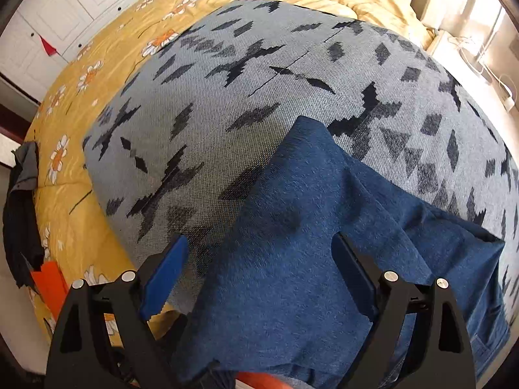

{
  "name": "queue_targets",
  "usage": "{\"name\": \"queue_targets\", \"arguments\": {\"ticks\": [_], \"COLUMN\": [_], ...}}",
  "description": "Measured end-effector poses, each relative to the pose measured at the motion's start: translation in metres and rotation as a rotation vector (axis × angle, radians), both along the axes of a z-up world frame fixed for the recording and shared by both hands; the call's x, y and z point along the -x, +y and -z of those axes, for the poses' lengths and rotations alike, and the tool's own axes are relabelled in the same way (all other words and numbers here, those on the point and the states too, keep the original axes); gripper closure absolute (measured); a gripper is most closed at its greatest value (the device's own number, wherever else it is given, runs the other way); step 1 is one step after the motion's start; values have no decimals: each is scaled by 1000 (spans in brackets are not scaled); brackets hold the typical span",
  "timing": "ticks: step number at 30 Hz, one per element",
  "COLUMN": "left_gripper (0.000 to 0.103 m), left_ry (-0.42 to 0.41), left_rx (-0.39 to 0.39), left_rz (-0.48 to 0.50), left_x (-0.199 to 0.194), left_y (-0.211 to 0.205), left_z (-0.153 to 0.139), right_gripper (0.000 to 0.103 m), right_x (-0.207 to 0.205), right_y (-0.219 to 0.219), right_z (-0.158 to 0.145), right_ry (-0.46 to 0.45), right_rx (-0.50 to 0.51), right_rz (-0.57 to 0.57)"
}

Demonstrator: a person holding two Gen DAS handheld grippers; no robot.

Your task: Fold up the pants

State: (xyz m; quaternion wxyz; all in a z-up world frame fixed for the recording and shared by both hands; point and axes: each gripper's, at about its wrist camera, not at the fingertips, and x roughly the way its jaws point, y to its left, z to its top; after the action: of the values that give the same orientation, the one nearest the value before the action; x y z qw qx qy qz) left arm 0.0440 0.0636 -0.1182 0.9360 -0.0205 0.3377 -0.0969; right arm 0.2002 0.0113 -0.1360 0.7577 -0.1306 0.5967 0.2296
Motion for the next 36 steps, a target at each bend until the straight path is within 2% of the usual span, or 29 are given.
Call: {"name": "queue_targets", "arguments": {"ticks": [1, 2, 3, 5, 7, 12, 14, 17, 20, 22, 25, 28, 30, 32, 34, 36], "left_gripper": [92, 92, 92, 93, 93, 93, 93, 93, 93, 93, 93, 91, 78, 50, 49, 49], "left_ry": [-20, -42, -69, -122, -174, -314, -354, -406, -410, -408, -390, -350, -339, -417, -488, -517], "left_rx": [-34, -61, -88, -132, -145, -198, -217, -277, -311, -331, -401, -451, -452, -459, -455, -471], "left_rz": [11, 25, 43, 83, 134, 312, 396, 516, 634, 684, 729, 752, 773, 763, 764, 757], "left_x": [2, 5, 8, 13, 16, 26, 32, 48, 71, 85, 97, 100, 103, 118, 131, 133], "left_y": [-9, -16, -24, -39, -56, -125, -167, -242, -325, -377, -440, -479, -488, -476, -457, -447], "left_z": [-6, -12, -20, -37, -57, -120, -138, -146, -130, -106, -46, 15, 40, 53, 60, 68], "right_gripper": [20, 27, 36, 63, 71, 80, 83, 85, 87, 87, 87, 87, 87, 85, 78, 69], "right_x": [-1, -2, -1, 2, 7, 19, 31, 52, 77, 90, 99, 97, 99, 102, 100, 96], "right_y": [0, -4, -10, -29, -60, -179, -235, -326, -415, -471, -537, -572, -578, -586, -587, -586], "right_z": [1, 1, -1, -18, -49, -129, -150, -163, -148, -124, -67, 5, 35, 40, 36, 33], "right_ry": [1, 10, 18, -9, -55, -166, -218, -268, -284, -286, -239, -154, -130, -140, -143, -148], "right_rx": [8, 4, -4, -34, -113, -334, -384, -431, -445, -463, -494, -478, -481, -539, -531, -475], "right_rz": [-4, -3, -7, -5, 16, 176, 243, 350, 451, 494, 551, 592, 600, 596, 591, 583]}}
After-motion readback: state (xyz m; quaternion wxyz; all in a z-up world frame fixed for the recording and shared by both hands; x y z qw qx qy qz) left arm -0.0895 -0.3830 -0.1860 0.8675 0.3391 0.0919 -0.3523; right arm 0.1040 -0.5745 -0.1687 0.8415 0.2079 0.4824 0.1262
